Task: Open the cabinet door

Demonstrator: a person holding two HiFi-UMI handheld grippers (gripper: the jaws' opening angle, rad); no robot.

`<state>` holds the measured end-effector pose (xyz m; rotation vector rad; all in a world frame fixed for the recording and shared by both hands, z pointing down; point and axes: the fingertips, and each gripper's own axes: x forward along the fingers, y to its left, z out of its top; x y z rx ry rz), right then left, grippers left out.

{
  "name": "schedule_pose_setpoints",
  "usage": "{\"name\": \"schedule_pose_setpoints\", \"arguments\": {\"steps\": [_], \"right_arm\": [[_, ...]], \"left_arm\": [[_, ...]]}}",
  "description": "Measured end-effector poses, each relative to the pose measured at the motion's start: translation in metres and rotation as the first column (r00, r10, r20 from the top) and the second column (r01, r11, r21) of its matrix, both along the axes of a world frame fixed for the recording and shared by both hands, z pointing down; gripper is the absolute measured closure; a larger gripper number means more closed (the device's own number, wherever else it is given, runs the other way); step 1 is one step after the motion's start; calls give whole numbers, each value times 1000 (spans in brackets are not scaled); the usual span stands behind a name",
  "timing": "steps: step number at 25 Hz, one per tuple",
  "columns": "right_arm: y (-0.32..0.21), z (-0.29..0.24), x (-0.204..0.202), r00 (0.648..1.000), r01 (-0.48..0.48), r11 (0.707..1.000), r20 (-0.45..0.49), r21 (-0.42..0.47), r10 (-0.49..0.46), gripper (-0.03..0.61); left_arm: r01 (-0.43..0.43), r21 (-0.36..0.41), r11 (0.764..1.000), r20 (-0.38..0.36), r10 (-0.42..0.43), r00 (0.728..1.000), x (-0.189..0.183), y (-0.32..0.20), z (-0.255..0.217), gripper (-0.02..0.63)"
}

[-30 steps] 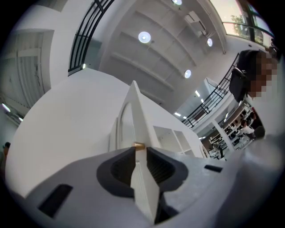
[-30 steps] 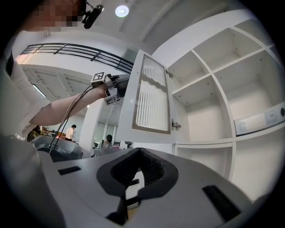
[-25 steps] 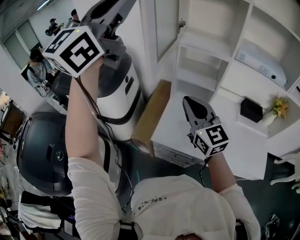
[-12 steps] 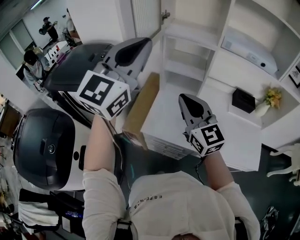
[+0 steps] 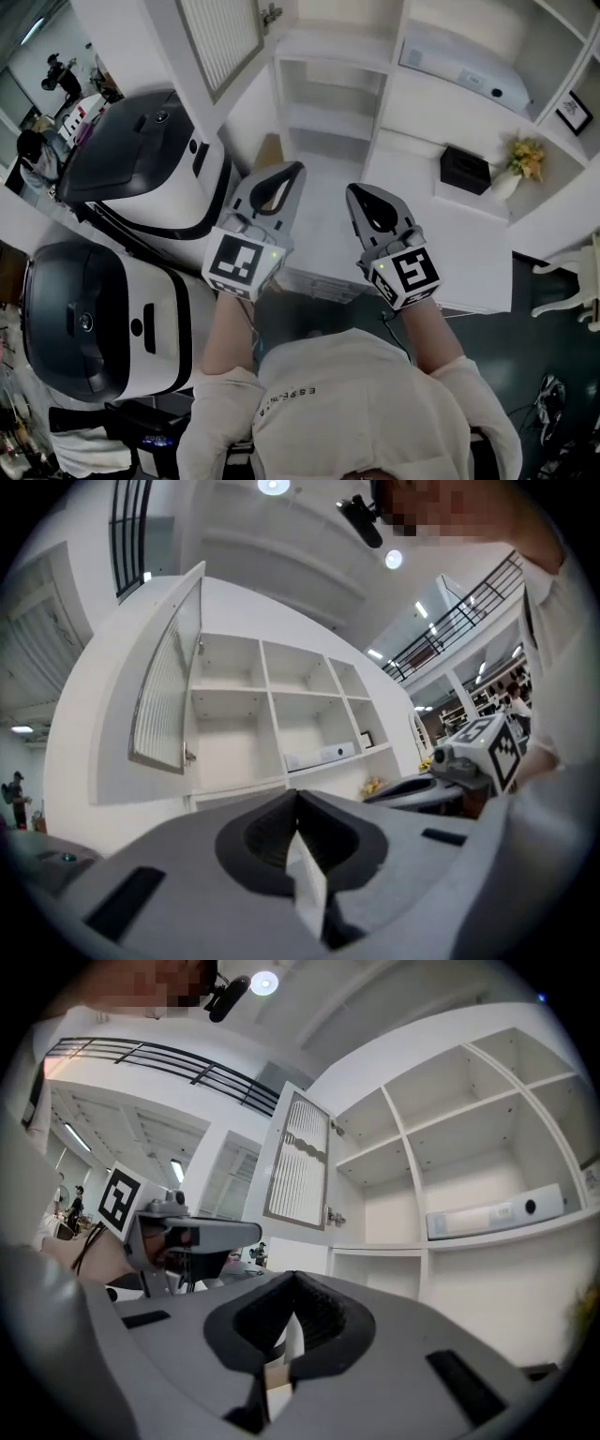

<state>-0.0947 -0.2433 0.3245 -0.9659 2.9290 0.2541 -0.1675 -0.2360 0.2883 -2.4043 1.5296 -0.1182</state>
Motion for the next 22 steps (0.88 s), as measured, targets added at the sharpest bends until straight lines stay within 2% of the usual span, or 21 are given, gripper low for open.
{"name": "schedule_pose_setpoints", "arguments": {"steps": [4, 9, 13, 18, 22], "right_arm": [[-3, 11, 10, 1000, -19, 1000, -20, 0, 19, 568], [-12, 14, 26, 998, -61, 998, 12, -10, 61, 568], [-13, 16, 30, 997, -74, 997, 12, -17, 74, 568], [-18, 20, 30, 994, -103, 995, -24, -8, 103, 568], [-21, 15, 32, 994, -105, 994, 7, -9, 105, 568]], "left_arm": [[-10, -57, 998, -30, 8, 1000, 10, 2, 31, 611], [-30, -101, 994, -87, 21, 996, 16, 1, 47, 611], [-35, -97, 995, -59, 30, 998, 22, -1, 47, 611], [-35, -82, 996, -61, 30, 998, 22, -7, 43, 611], [-27, -80, 996, -75, 21, 997, 16, -10, 41, 611]]}}
